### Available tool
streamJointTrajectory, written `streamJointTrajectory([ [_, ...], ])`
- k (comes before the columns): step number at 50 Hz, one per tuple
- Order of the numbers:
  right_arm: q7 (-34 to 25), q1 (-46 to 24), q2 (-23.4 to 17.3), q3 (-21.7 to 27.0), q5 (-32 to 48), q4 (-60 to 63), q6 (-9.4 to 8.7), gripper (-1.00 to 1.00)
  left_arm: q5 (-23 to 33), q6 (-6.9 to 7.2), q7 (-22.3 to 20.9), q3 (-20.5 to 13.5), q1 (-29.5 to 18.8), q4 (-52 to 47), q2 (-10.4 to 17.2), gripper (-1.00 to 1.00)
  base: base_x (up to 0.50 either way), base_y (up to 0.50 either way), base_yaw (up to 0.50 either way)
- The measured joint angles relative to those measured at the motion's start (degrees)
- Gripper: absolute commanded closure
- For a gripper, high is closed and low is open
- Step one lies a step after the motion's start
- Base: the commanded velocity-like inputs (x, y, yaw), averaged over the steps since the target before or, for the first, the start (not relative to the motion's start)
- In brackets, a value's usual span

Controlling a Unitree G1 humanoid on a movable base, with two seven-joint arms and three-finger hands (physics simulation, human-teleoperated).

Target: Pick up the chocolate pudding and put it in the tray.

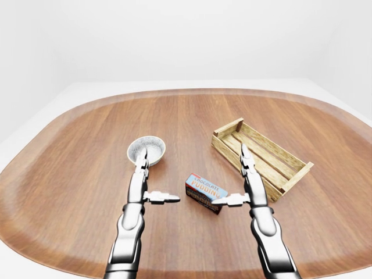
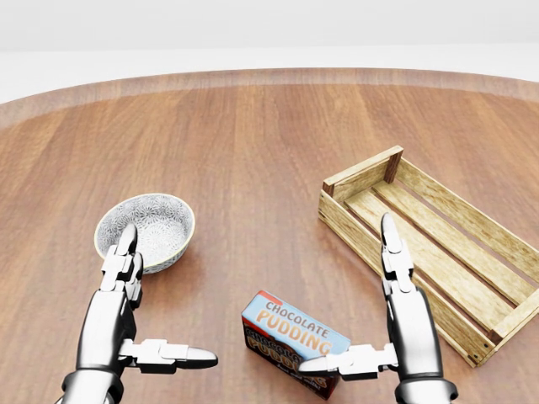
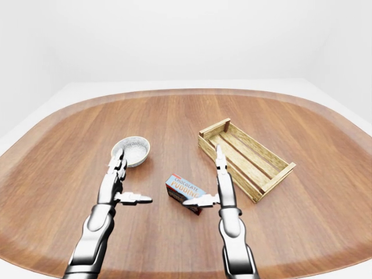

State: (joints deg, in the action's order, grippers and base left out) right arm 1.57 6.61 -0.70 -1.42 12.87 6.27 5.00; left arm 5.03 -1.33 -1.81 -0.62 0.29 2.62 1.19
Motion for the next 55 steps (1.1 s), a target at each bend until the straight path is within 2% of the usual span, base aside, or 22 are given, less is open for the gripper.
streamJointTrajectory([
  [55, 2.6, -5.0, -0.8, 0.1, 3.4, -25.9, 0.00, -1.00, 0.7, -0.37, 0.1, 0.2, 0.1, 0.6, 0.0, -1.00, 0.00, 0.00, 0.00],
])
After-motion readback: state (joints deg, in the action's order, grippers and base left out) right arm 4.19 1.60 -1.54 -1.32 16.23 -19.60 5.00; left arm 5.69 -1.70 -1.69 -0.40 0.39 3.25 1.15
